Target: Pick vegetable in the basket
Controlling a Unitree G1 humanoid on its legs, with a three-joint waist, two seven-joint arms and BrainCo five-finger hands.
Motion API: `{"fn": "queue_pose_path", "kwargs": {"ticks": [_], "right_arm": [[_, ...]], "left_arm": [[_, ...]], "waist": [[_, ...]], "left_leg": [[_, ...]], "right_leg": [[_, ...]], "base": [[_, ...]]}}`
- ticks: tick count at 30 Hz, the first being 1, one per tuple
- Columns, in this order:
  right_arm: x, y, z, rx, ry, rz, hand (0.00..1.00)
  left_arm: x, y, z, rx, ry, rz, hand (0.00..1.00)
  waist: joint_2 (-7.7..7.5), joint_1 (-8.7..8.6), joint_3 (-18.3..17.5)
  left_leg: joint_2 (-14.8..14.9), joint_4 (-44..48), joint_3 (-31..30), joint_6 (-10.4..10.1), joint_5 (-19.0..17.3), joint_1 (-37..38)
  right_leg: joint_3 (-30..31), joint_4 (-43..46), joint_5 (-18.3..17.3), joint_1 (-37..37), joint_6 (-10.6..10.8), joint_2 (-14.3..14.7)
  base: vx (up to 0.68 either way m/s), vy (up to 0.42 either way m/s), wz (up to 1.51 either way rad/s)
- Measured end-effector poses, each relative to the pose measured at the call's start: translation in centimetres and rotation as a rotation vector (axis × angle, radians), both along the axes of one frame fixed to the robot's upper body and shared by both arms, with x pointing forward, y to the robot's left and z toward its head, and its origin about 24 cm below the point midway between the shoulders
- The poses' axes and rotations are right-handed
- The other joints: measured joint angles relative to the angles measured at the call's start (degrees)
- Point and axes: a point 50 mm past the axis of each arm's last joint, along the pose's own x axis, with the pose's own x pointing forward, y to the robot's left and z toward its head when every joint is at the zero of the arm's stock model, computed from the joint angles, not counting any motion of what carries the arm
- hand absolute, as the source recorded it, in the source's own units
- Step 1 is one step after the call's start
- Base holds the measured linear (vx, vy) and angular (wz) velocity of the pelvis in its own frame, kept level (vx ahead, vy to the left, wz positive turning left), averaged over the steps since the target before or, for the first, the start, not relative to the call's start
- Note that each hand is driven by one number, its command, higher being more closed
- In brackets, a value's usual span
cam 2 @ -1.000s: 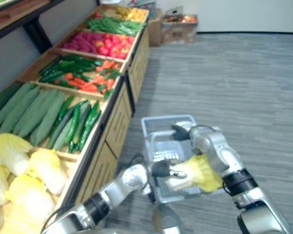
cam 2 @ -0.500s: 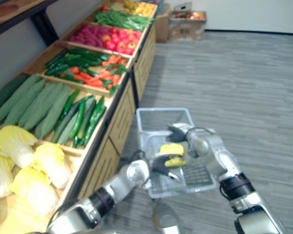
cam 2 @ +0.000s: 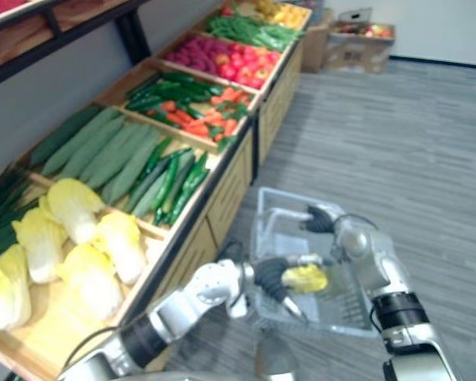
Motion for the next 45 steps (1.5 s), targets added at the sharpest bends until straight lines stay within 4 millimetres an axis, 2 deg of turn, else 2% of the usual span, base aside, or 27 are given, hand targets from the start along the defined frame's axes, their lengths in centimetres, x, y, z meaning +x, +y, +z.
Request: {"fn": "queue_pose_path", "kwargs": {"ticks": [2, 4, 5, 6, 9, 12, 14, 15, 18, 20, 21, 23, 25, 26, 28, 30, 31, 33, 34, 36, 37, 38, 39, 42, 43, 44, 45], "right_arm": [[-0.7, -1.0, -1.5, -0.017, 0.051, -0.047, 1.0], [-1.8, -2.0, -3.0, -0.033, 0.103, -0.089, 1.0], [-2.7, -2.7, -3.9, -0.037, 0.12, -0.125, 1.0], [-3.1, -3.1, -4.3, -0.036, 0.131, -0.143, 1.0], [-5.8, -5.5, -6.7, 0.014, 0.157, -0.328, 1.0], [-8.2, -7.3, -8.5, 0.069, 0.156, -0.502, 1.0], [-9.4, -7.8, -9.3, 0.089, 0.168, -0.571, 1.0], [-11.4, -8.3, -10.8, 0.115, 0.198, -0.67, 1.0], [-14.5, -8.3, -12.8, 0.182, 0.237, -0.795, 1.0], [-17.2, -8.8, -13.8, 0.238, 0.236, -0.929, 1.0], [-17.8, -8.9, -14.1, 0.256, 0.238, -0.963, 1.0], [-20.7, -8.3, -15.9, 0.327, 0.286, -1.096, 1.0], [-22.4, -7.8, -16.9, 0.346, 0.311, -1.172, 1.0], [-23.3, -7.5, -17.4, 0.355, 0.326, -1.208, 1.0], [-24.5, -7.1, -17.9, 0.349, 0.347, -1.244, 1.0], [-25.9, -6.1, -18.7, 0.346, 0.377, -1.288, 1.0], [-26.3, -5.8, -18.9, 0.347, 0.386, -1.301, 1.0], [-26.9, -4.9, -19.4, 0.357, 0.388, -1.342, 1.0], [-27.0, -4.8, -19.5, 0.355, 0.387, -1.345, 1.0], [-26.7, -4.4, -19.6, 0.355, 0.381, -1.336, 1.0], [-26.1, -4.1, -19.6, 0.367, 0.371, -1.322, 1.0], [-25.7, -3.7, -19.7, 0.378, 0.367, -1.308, 1.0], [-25.2, -3.2, -19.8, 0.393, 0.36, -1.289, 1.0], [-24.7, -2.6, -19.9, 0.426, 0.347, -1.276, 1.0], [-24.3, -2.1, -20.1, 0.441, 0.345, -1.263, 1.0], [-24.2, -1.9, -20.1, 0.443, 0.347, -1.254, 1.0], [-24.0, -1.7, -20.2, 0.448, 0.35, -1.242, 1.0]], "left_arm": [[-2.0, 0.9, 0.7, -0.073, 0.077, -0.129, 0.0], [-3.1, 2.1, 0.8, -0.112, 0.161, -0.173, 0.0], [-2.9, 3.2, 0.7, -0.126, 0.202, -0.14, 0.0], [-2.7, 3.8, 0.6, -0.126, 0.215, -0.126, 0.0], [-2.7, 7.9, 0.9, -0.147, 0.283, -0.02, 0.0], [-2.7, 10.7, 1.8, -0.244, 0.334, 0.098, 0.0], [-2.5, 12.0, 1.9, -0.305, 0.355, 0.186, 0.0], [-2.0, 14.0, 1.8, -0.363, 0.351, 0.358, 0.0], [-1.3, 16.8, 1.5, -0.474, 0.346, 0.618, 0.0], [-0.7, 19.3, 0.7, -0.628, 0.348, 0.927, 0.0], [-0.6, 20.0, 0.5, -0.645, 0.333, 1.016, 0.0], [-0.9, 23.1, 0.0, -0.652, 0.229, 1.337, 0.0], [-1.4, 25.4, -0.6, -0.514, 0.066, 1.618, 0.0], [-1.9, 26.6, -1.3, -0.418, 0.001, 1.772, 0.0], [-2.7, 28.2, -2.7, -0.287, -0.052, 1.944, 0.0], [-4.3, 30.6, -4.9, -0.123, -0.07, 2.179, 0.0], [-4.8, 31.2, -5.5, -0.094, -0.062, 2.244, 0.0], [-6.9, 33.6, -8.2, 0.049, -0.001, 2.465, 0.0], [-7.4, 34.0, -9.1, 0.085, 0.03, 2.514, 0.0], [-9.4, 35.1, -12.0, 0.218, 0.162, 2.626, 0.0], [-11.0, 35.6, -14.2, 0.325, 0.29, 2.672, 0.0], [-12.1, 35.7, -15.7, 0.388, 0.383, 2.704, 0.0], [-14.5, 35.4, -17.7, 0.472, 0.547, 2.752, 0.0], [-18.0, 34.0, -20.3, 0.558, 0.818, 2.788, 0.0], [-19.6, 32.9, -21.5, 0.592, 0.958, 2.786, 0.0], [-20.2, 32.4, -21.9, 0.61, 1.006, 2.773, 0.0], [-21.0, 31.7, -22.4, 0.64, 1.08, 2.737, 0.0]], "waist": [[0.78, 0.03, -0.5], [1.85, 0.39, -1.2], [1.85, 1.04, -1.4], [2.49, 1.27, -1.9], [2.3, 1.55, -2.7], [1.48, 2.74, -3.3], [0.99, 2.88, -3.5], [-0.05, 3.54, -4.1], [-1.53, 5.43, -5.0], [-2.59, 6.09, -5.4], [-2.82, 6.22, -5.6], [-4.06, 7.36, -6.8], [-4.7, 7.58, -7.2], [-4.89, 7.91, -7.2], [-4.93, 8.54, -7.3], [-6.06, 8.79, -8.0], [-6.4, 8.78, -8.3], [-7.1, 8.77, -8.7], [-7.21, 8.76, -8.8], [-7.53, 8.84, -9.1], [-7.72, 8.79, -9.3], [-7.9, 8.74, -9.4], [-8.27, 8.73, -9.4], [-8.45, 8.68, -9.6], [-8.65, 8.6, -9.8], [-8.47, 8.59, -9.8], [-9.06, 8.54, -9.6]], "left_leg": [[-0.1, -0.5, -0.9, 0.2, 0.1, -0.2], [0.1, -0.7, -1.6, 0.2, 0.1, -0.2], [0.1, -0.8, -1.9, 0.2, 0.1, -0.2], [0.2, -0.8, -2.1, 0.2, 0.1, -0.2], [0.3, -1.5, -5.8, 1.1, 0.9, -1.5], [0.2, -1.7, -9.6, 1.9, 1.5, -3.5], [0.2, -1.8, -12.1, 2.4, 1.8, -4.7], [-0.4, -2.7, -15.4, 3.1, 2.7, -6.4], [-1.1, -3.6, -19.3, 4.1, 3.9, -8.5], [-2.2, -5.6, -23.4, 4.8, 5.4, -9.6], [-2.3, -6.1, -24.4, 4.9, 5.8, -9.7], [-2.6, -7.9, -27.4, 5.2, 6.9, -10.6], [-2.5, -8.4, -30.1, 5.1, 7.5, -11.4], [-2.3, -8.5, -31.2, 4.8, 8.0, -11.4], [-2.2, -8.6, -32.5, 4.8, 8.1, -11.5], [-2.6, -8.6, -34.7, 4.9, 8.5, -13.1], [-2.6, -8.7, -35.2, 4.7, 8.7, -13.4], [-2.8, -10.2, -36.9, 4.5, 10.1, -13.3], [-2.7, -10.6, -37.2, 4.6, 10.4, -13.1], [-2.7, -11.4, -37.6, 4.7, 11.2, -13.0], [-2.7, -11.7, -37.6, 4.7, 11.4, -12.9], [-2.7, -11.7, -37.4, 4.7, 11.4, -12.8], [-2.8, -12.1, -37.1, 4.7, 11.4, -12.0], [-3.1, -12.8, -36.3, 4.6, 11.5, -11.0], [-3.3, -13.6, -36.0, 4.6, 11.6, -10.3], [-3.4, -13.7, -35.8, 4.5, 11.6, -10.2], [-3.5, -13.7, -35.6, 4.5, 11.5, -10.0]], "right_leg": [[-1.1, 0.0, 0.1, 0.2, 0.1, -0.3], [-1.9, 0.0, 0.1, 0.6, 0.1, -0.5], [-2.5, 0.0, 0.1, 0.8, 0.2, -0.7], [-2.7, 0.0, 0.1, 0.9, 0.2, -1.0], [-6.2, 0.0, 0.1, 1.7, 0.2, -2.3], [-9.3, 0.0, 0.1, 1.9, 0.2, -3.7], [-11.4, 0.0, 0.0, 2.3, 0.3, -4.5], [-14.1, 0.0, -0.1, 2.6, 0.5, -5.9], [-17.4, 0.0, -0.2, 2.7, 0.6, -7.4], [-20.8, 0.0, -0.3, 3.8, 0.8, -8.9], [-21.7, 0.0, -0.4, 4.2, 0.8, -9.2], [-24.2, 0.2, -0.5, 4.7, 1.0, -9.7], [-26.0, 0.3, -0.5, 5.4, 1.0, -9.9], [-26.6, 0.6, -1.1, 5.9, 1.6, -10.0], [-27.1, 1.1, -1.8, 6.6, 2.3, -10.1], [-28.8, 1.2, -4.1, 6.7, 2.3, -10.9], [-29.2, 1.2, -4.9, 6.7, 2.2, -11.0], [-30.2, 1.3, -6.0, 7.4, 2.0, -10.5], [-30.6, 1.3, -6.1, 7.6, 1.8, -10.4], [-31.0, 1.0, -6.3, 7.8, 1.5, -10.2], [-31.0, 0.8, -6.5, 7.8, 1.3, -10.1], [-30.9, 0.6, -6.7, 7.9, 0.8, -10.0], [-30.7, 0.0, -7.0, 8.6, 0.5, -9.9], [-30.4, 0.0, -7.1, 8.8, 0.4, -9.9], [-30.0, 0.0, -7.1, 8.8, 0.3, -9.9], [-29.8, 0.0, -7.2, 8.8, 0.2, -9.9], [-29.6, 0.0, -7.3, 8.8, 0.0, -9.9]], "base": [[-0.01, 0.02, 0.28], [0.0, 0.03, 0.2], [-0.01, 0.031, 0.18], [-0.01, 0.031, 0.25], [-0.02, 0.008, 0.52], [-0.03, -0.021, 0.61], [-0.05, -0.04, 0.81], [-0.05, -0.03, 0.92], [-0.04, -0.022, 0.83], [-0.02, -0.018, 0.86], [-0.01, -0.013, 0.84], [0.0, -0.024, 0.68], [0.02, -0.042, 0.6], [0.03, -0.044, 0.58], [0.03, -0.028, 0.38], [0.03, -0.039, 0.45], [0.05, -0.057, 0.42], [0.06, -0.061, 0.36], [0.04, -0.054, 0.28], [0.01, -0.039, 0.11], [0.0, 0.0, 0.0], [0.01, -0.023, -0.08], [0.0, -0.014, -0.1], [0.0, 0.005, -0.12], [0.0, 0.014, -0.11], [0.0, 0.014, -0.11], [0.0, 0.01, -0.11]]}}
